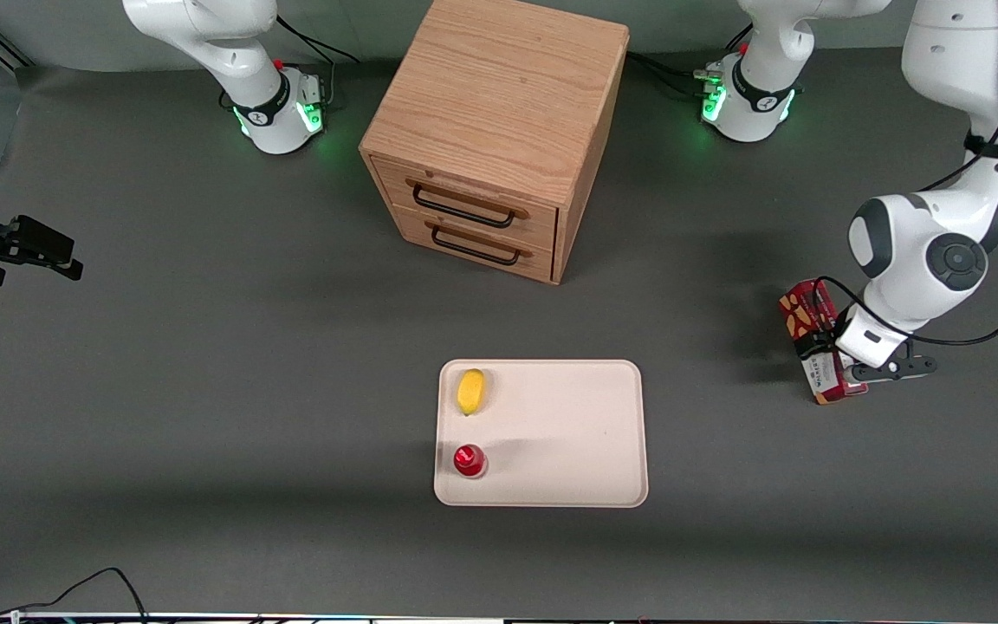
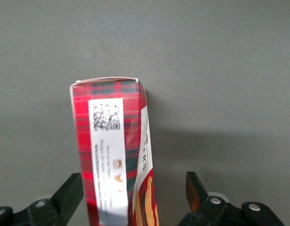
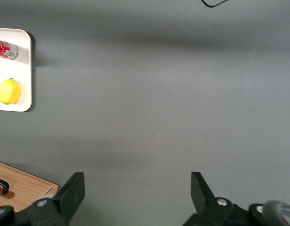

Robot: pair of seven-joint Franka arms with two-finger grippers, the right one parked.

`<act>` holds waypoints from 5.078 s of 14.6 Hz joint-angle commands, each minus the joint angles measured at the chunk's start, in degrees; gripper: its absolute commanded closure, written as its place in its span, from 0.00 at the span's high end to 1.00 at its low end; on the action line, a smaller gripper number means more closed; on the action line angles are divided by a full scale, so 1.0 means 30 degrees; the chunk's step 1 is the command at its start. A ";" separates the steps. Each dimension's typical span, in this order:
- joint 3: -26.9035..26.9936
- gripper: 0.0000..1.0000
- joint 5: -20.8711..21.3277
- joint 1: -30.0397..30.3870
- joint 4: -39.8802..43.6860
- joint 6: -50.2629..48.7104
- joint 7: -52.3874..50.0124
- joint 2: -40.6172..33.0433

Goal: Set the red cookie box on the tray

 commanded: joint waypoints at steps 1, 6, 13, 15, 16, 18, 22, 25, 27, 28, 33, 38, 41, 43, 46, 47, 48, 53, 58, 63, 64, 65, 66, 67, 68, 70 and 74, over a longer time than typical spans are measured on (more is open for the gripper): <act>0.0056 0.08 -0.0330 0.0003 -0.0371 0.0820 0.0644 0.0079; 0.0056 0.00 -0.0330 -0.0055 -0.0373 0.0646 0.0994 -0.0622; 0.0115 0.00 -0.0271 -0.0143 0.4273 -0.9526 0.1201 -0.3813; 0.0260 0.00 -0.0213 -0.0201 0.7433 -1.3865 0.1201 -0.3964; 0.0319 0.00 -0.0183 -0.0260 0.9074 -1.5800 0.1201 -0.3906; 0.0320 0.00 -0.0096 -0.0348 1.1773 -1.8824 0.1056 -0.3818; 0.0203 0.00 -0.0124 -0.0697 1.4301 -2.0770 0.0733 -0.3380; -0.0146 0.00 -0.0330 -0.2014 1.4919 -2.0625 -0.2883 -0.2123; -0.2217 0.00 -0.0359 -0.2311 1.5822 -2.0420 -0.6546 -0.0865; -0.3302 0.00 -0.0330 -0.2340 1.6815 -2.0390 -0.8361 0.0099; -0.5598 0.00 -0.0125 -0.3742 2.1365 -1.8466 -1.4060 0.5025; -0.5627 0.00 0.1453 -0.5326 1.9996 -1.2587 -1.6192 0.7663; -0.5627 0.00 0.1954 -0.5592 1.9433 -0.9905 -1.7023 0.8981; -0.5569 0.00 0.2160 -0.5505 1.9112 -0.8649 -1.6848 0.9453; -0.5481 0.00 0.2597 -0.5417 1.8349 -0.6801 -1.6729 1.0067; -0.5481 0.00 0.2745 -0.5417 1.8319 -0.6506 -1.6729 1.0301; -0.5481 0.00 0.2775 -0.5359 1.8319 -0.6271 -1.6700 1.0420; -0.5452 0.28 0.2718 -0.5183 1.8348 -0.6269 -1.6758 1.0567; -0.5481 1.00 0.2512 -0.5153 1.8553 -0.7260 -1.6934 1.0043; -0.5745 1.00 0.1610 -0.4715 2.0947 -1.4719 -1.6759 0.8111; -0.5745 1.00 0.0995 -0.4626 2.1971 -1.6534 -1.6613 0.7904; -0.5745 1.00 0.0641 -0.4394 2.2909 -1.8205 -1.5887 0.7698; -0.5716 1.00 0.0434 -0.4217 2.3556 -1.9672 -1.4719 0.7348; -0.5657 1.00 0.0287 -0.3809 2.3650 -2.0557 -1.3606 0.6765; -0.5512 1.00 0.0257 -0.3312 2.3477 -2.1146 -1.2376 0.5860; -0.5045 1.00 0.0431 -0.2548 2.0713 -2.0805 -0.9332 0.3346; -0.2061 1.00 0.0256 -0.2311 1.1282 -1.7032 -0.3940 -0.3098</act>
